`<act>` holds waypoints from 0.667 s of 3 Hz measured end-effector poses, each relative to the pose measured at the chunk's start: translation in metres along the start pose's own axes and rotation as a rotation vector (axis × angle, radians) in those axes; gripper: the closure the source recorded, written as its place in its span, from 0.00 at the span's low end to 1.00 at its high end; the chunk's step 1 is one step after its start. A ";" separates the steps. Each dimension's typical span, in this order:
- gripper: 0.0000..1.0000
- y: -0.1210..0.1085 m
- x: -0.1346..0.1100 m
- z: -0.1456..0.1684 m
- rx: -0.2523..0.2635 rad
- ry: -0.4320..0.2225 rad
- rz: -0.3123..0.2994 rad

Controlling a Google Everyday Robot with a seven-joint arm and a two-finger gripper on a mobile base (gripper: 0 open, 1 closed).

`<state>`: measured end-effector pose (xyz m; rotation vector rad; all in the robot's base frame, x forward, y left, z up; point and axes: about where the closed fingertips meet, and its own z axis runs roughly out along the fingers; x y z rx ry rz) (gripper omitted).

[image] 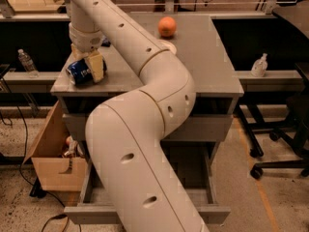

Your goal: Place pepsi can into middle drawer

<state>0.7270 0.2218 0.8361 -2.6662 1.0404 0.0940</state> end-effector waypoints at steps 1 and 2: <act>0.78 -0.001 0.000 -0.002 0.000 0.000 0.000; 1.00 -0.001 0.000 -0.002 0.000 0.000 0.000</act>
Offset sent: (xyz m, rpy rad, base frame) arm -0.0240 -0.0760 0.0421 -0.0027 0.0578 -0.0393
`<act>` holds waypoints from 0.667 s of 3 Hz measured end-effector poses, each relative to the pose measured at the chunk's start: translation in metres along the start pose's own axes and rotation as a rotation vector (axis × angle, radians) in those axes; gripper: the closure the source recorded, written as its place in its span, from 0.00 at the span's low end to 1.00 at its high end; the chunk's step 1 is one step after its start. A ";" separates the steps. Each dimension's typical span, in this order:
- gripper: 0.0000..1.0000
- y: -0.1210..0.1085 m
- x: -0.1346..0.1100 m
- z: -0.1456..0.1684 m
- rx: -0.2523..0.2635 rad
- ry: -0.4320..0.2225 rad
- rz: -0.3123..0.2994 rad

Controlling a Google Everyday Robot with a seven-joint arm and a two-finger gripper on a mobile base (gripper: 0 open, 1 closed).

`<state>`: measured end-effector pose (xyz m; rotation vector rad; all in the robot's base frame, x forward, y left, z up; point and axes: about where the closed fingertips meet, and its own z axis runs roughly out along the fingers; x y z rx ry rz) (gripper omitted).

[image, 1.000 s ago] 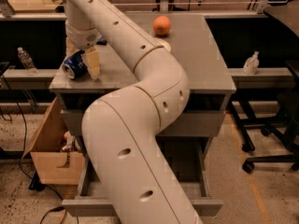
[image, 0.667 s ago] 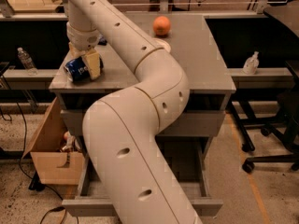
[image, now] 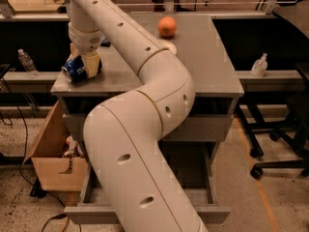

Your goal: Place pepsi can into middle drawer

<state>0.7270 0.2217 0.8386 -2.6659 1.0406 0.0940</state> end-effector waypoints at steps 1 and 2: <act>1.00 0.015 0.011 -0.026 0.034 -0.019 0.024; 1.00 0.044 0.023 -0.067 0.080 -0.045 0.046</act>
Offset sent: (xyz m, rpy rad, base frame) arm -0.0562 -0.1153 0.0708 0.0691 0.0577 -0.0476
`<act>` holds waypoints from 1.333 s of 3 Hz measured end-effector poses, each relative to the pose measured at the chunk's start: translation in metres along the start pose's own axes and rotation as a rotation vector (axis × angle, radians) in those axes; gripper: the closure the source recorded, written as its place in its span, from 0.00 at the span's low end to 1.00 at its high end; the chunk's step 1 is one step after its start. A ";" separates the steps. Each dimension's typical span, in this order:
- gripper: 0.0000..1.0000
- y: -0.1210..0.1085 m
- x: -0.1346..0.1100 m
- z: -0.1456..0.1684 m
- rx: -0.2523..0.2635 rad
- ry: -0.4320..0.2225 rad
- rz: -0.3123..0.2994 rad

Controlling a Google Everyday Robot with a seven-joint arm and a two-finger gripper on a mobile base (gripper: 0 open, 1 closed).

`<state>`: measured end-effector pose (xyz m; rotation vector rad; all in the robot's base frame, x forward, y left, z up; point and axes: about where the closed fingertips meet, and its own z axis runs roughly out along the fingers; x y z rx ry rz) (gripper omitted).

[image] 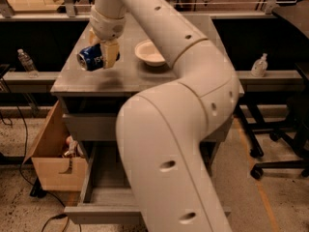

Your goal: Place pepsi can into middle drawer

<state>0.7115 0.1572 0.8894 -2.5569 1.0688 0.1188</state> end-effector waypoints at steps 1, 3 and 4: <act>1.00 0.024 0.006 -0.029 0.037 0.002 0.012; 1.00 0.126 0.014 -0.047 0.052 -0.008 0.082; 1.00 0.126 0.014 -0.047 0.052 -0.008 0.082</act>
Offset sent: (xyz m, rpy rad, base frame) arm -0.0868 -0.1116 0.0093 0.0553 -0.0059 -0.0812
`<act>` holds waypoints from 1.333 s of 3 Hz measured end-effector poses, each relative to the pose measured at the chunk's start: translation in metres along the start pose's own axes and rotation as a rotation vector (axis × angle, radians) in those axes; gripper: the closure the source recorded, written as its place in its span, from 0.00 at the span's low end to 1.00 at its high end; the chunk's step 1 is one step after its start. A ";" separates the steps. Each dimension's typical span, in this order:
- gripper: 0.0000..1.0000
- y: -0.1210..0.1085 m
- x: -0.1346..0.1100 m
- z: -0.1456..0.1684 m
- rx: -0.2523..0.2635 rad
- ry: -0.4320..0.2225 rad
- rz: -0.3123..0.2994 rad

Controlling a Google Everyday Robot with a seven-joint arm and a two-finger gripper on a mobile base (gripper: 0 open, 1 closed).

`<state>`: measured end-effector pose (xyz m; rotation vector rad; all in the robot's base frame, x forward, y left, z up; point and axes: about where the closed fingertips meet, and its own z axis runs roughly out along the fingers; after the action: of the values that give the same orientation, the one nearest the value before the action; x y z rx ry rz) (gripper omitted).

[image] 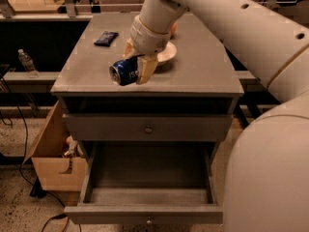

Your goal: Place pepsi can into middle drawer

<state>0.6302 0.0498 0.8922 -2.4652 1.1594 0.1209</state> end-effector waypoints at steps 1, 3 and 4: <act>1.00 0.010 -0.007 0.011 -0.009 -0.010 0.005; 1.00 0.058 -0.046 0.024 -0.047 0.009 0.033; 1.00 0.076 -0.054 0.036 -0.074 -0.004 0.040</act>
Offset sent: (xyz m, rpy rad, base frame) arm -0.0872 0.0061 -0.0400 -0.0342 0.0520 -0.0438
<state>0.5408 0.0596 0.8477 -2.5047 1.2235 0.1839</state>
